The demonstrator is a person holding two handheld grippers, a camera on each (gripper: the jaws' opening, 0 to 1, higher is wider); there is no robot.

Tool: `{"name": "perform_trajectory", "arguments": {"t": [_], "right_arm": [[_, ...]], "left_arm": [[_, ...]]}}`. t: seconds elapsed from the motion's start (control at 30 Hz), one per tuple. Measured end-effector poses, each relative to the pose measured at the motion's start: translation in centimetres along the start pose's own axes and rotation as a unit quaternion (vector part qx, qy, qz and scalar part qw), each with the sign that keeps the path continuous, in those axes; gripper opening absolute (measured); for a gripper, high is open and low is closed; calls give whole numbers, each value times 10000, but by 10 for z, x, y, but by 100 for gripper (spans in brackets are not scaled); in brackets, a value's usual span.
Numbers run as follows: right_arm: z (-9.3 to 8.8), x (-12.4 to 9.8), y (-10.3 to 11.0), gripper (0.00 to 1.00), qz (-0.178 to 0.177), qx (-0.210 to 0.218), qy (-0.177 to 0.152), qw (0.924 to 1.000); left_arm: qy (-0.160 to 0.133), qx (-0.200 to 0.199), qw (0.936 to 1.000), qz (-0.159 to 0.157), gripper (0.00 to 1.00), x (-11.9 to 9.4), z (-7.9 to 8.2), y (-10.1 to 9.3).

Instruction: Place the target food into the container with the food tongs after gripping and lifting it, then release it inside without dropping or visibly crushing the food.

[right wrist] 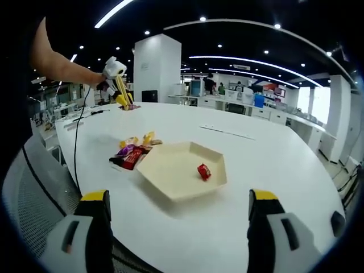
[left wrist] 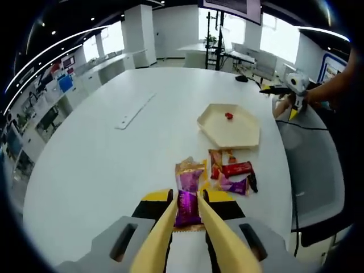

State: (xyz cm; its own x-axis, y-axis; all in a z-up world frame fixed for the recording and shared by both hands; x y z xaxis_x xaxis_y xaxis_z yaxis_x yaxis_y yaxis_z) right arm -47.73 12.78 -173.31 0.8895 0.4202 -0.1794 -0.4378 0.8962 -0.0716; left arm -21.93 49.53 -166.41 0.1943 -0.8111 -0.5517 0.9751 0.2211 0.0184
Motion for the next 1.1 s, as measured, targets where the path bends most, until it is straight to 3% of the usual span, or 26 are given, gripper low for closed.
{"name": "perform_trajectory", "arguments": {"t": [0.2,0.47,1.1], "right_arm": [[4,-1,0,100,13,72,-171,9998],[3,-1,-1,100,-33,31,-141,9999],[4,-1,-1,100,-92,14,-184,9998]], "left_arm": [[7,51,10000,-75,17,12,12,-10],[10,261,9992,-304,17,32,30,-27],[-107,313,9978,-579,17,82,68,-61]]}}
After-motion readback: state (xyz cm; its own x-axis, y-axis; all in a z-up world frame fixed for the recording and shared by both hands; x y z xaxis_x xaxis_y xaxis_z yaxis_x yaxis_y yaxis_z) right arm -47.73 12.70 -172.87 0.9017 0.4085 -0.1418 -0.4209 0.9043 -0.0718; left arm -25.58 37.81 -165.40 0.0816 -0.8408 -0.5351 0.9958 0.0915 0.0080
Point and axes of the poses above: the point that each gripper's makers call its tool centre point, and the gripper's own axes: x roughly forward along the fingers, y roughly to its left, z roughly out of its top, the point moved 6 cm from there along -x, roughly backward along the fingers, and after that the axes turned 13 degrees about -y, right-handed, at the moved point
